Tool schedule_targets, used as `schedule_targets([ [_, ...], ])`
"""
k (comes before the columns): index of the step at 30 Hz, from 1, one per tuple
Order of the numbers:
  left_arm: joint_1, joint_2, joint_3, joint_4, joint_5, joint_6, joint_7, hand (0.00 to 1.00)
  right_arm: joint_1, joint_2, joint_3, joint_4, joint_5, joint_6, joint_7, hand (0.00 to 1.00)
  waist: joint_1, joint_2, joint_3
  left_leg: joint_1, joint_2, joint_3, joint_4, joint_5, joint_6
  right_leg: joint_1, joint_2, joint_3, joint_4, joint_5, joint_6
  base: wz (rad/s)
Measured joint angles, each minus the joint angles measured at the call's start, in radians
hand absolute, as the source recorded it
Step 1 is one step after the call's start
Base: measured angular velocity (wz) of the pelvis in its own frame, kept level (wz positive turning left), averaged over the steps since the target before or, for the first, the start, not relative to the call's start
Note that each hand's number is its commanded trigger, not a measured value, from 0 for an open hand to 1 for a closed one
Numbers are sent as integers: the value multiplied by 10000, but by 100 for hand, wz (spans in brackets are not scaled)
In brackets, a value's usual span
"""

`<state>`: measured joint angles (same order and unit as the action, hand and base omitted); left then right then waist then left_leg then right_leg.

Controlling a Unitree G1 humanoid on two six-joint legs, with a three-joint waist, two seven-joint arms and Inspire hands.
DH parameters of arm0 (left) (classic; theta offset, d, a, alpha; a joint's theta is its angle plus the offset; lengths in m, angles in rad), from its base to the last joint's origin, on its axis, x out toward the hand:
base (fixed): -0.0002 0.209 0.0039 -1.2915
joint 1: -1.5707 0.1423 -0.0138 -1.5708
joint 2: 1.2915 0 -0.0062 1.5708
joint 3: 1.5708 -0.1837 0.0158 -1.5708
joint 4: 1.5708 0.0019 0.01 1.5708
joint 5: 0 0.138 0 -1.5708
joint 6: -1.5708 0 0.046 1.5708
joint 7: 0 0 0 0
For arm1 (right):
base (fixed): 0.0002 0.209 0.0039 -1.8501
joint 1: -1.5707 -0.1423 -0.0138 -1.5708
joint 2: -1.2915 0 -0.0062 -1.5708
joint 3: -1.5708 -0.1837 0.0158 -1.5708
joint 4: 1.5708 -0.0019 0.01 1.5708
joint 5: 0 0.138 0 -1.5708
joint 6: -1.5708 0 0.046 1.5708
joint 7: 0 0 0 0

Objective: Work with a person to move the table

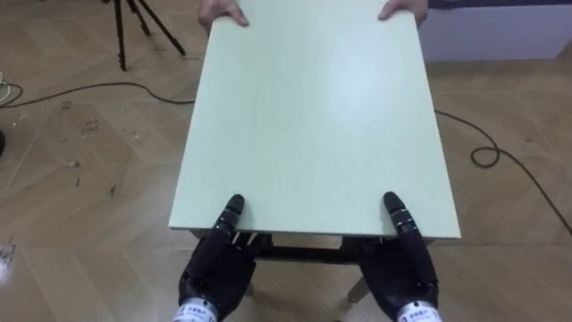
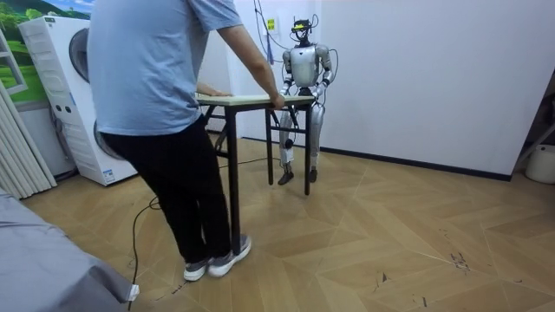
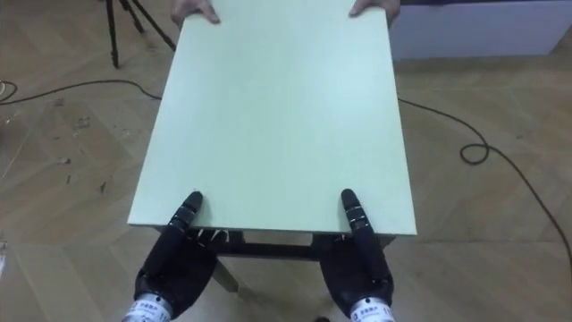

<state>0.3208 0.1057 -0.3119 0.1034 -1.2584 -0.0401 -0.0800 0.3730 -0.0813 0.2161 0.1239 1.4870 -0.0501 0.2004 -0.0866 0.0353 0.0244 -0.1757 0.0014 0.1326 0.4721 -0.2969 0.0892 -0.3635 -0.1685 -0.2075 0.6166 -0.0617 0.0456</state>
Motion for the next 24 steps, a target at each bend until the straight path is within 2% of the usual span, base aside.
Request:
schedule_targets([
  [1,-24,-8,-16,-13,44,0,19,100,29,16,-18,-15,60,-12,0,100,-29,-75,-7,-81,2,124,-19,88,13,14,-184,80,557,-251,48,67],
  [2,-77,-12,-19,-21,62,12,28,100,32,-3,-19,-41,164,-17,0,100,-55,-204,-17,-225,11,394,-69,256,36,119,-474,223,1426,-629,135,33],
  [3,-82,6,-18,-81,49,44,39,100,32,-39,11,-89,197,-38,-5,100,44,-321,-11,-272,26,692,-162,411,40,259,-653,457,2116,-853,138,21],
  [4,-52,17,-17,-128,46,62,57,100,34,-39,17,-94,194,-51,-13,100,70,-358,-15,-277,36,785,-186,467,34,372,-723,550,2427,-937,117,6],
  [5,25,13,-9,-215,74,77,109,100,35,-46,45,-100,204,-69,-18,100,123,-416,-13,-280,40,853,-186,529,11,711,-789,843,3068,-1012,121,0],
  [7,58,38,43,-256,80,77,108,100,31,-110,245,-134,317,-200,-74,100,430,-576,-38,-271,46,999,-187,580,-16,1513,-1100,1074,3576,-878,72,-23],
  [8,51,55,154,-293,137,76,103,100,-31,-108,380,-135,383,-253,-99,100,697,-689,-35,-312,134,1114,-45,693,-233,1948,-1193,1180,3184,-958,232,-38],
  [9,63,57,204,-332,175,77,101,100,-65,-106,415,-133,396,-251,-119,100,825,-634,23,-463,278,1025,161,778,-367,1947,-836,876,2836,-1019,315,-32],
  [10,125,71,204,-400,179,81,102,100,-47,-46,435,-134,398,-246,-119,100,884,-582,-5,-519,332,915,98,835,-422,1927,-658,892,2670,-992,349,-22],
  [11,221,73,209,-491,194,71,102,100,-37,-37,453,-161,395,-216,-118,100,958,-468,-101,-724,402,636,-37,1009,-453,1866,-247,1145,2137,-1018,411,-40],
  [12,237,105,246,-616,249,43,102,100,-138,-33,493,-166,393,-176,-101,100,1065,-380,-173,-918,434,572,-335,1262,-426,1888,-56,1304,1379,-1235,755,-45],
  [13,240,123,272,-704,253,6,100,100,-219,-34,493,-174,395,-142,-75,100,1112,-425,-183,-1048,493,621,-487,1400,-407,2008,-32,1330,964,-1421,946,-35],
  [14,221,194,375,-910,334,-42,100,100,-389,-6,486,-208,374,-142,-54,100,1138,-623,-115,-1308,554,944,-603,1629,-302,2115,-110,1506,533,-1896,827,-10],
  [15,119,219,454,-940,394,-40,106,100,-461,59,577,-214,421,-207,-57,100,1143,-888,-116,-1523,521,1290,-455,1678,-230,2275,-290,1498,540,-2347,736,-5],
  [16,89,213,503,-940,430,-35,106,100,-498,55,595,-211,446,-212,-61,100,1176,-971,-120,-1639,519,1357,-335,1681,-225,2417,-308,1490,435,-2567,717,-9],
  [17,13,197,586,-940,442,-30,106,100,-632,49,661,-210,453,-214,-101,100,1246,-1079,-98,-1906,578,1433,-112,1718,-242,2692,-296,1484,133,-2970,628,-22],
  [18,-119,195,676,-937,442,-25,107,100,-843,46,698,-190,453,-218,-154,100,1348,-1127,-65,-2205,711,1530,46,1834,-284,2812,-243,1475,-296,-3327,567,-25],
  [19,-203,192,710,-932,431,-12,118,100,-932,42,699,-176,459,-228,-166,100,1414,-1117,-46,-2370,804,1524,114,1912,-328,2818,-176,1412,-580,-3458,514,-23],
  [20,-322,186,739,-928,430,-3,120,100,-1075,49,755,-123,500,-227,-166,100,1515,-1102,-38,-2646,1011,1496,103,2160,-430,2806,95,1142,-1102,-3601,342,-8],
  [21,-433,170,765,-911,434,-3,120,100,-1150,51,748,-107,516,-225,-164,100,1527,-950,65,-2760,1272,1365,-135,2505,-525,2655,442,892,-1279,-3405,80,0],
  [22,-442,213,770,-912,433,-6,116,100,-1125,60,752,-105,517,-224,-149,100,1519,-949,62,-2753,1268,1315,-400,2729,-604,2548,595,845,-1383,-3350,5,12],
  [24,-403,261,771,-911,460,-15,74,100,-1052,71,676,-67,508,-191,-32,100,1608,-918,49,-2563,1485,1083,-1655,3773,-922,2321,1101,640,-1753,-2959,-400,4],
])
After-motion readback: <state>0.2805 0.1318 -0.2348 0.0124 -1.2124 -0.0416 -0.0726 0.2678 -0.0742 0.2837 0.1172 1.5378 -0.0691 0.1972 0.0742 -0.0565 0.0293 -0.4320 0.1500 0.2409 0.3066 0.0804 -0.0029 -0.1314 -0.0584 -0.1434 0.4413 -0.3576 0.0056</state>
